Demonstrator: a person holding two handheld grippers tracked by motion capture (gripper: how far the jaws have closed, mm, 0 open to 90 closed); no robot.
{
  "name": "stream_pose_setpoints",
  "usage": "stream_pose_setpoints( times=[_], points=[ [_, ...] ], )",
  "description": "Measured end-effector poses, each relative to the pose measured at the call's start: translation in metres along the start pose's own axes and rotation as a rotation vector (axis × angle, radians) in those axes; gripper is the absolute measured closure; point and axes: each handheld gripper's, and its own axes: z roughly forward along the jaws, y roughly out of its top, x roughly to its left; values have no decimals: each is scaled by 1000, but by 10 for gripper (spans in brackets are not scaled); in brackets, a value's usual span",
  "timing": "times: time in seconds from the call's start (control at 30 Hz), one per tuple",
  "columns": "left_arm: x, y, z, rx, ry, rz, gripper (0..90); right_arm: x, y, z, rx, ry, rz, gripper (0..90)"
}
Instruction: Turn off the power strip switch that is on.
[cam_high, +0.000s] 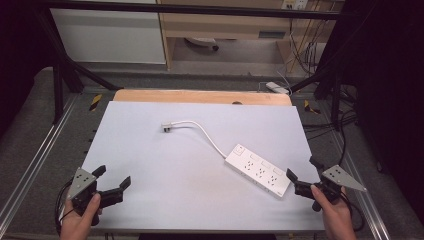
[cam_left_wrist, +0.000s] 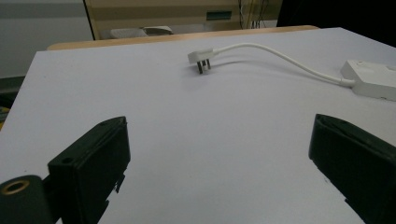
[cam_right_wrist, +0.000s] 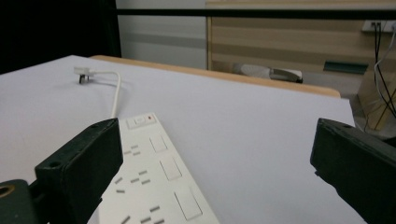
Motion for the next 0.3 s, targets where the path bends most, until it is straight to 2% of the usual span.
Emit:
stream_pose_setpoints(
  times=[0.17, 0.3],
  points=[
    [0, 0, 0, 0, -1, 1, 52, -3, -16, 5, 115, 1, 12, 32],
    [0, 0, 0, 0, -1, 1, 52, -1, -22, 9, 189, 14, -8, 31]
  ],
)
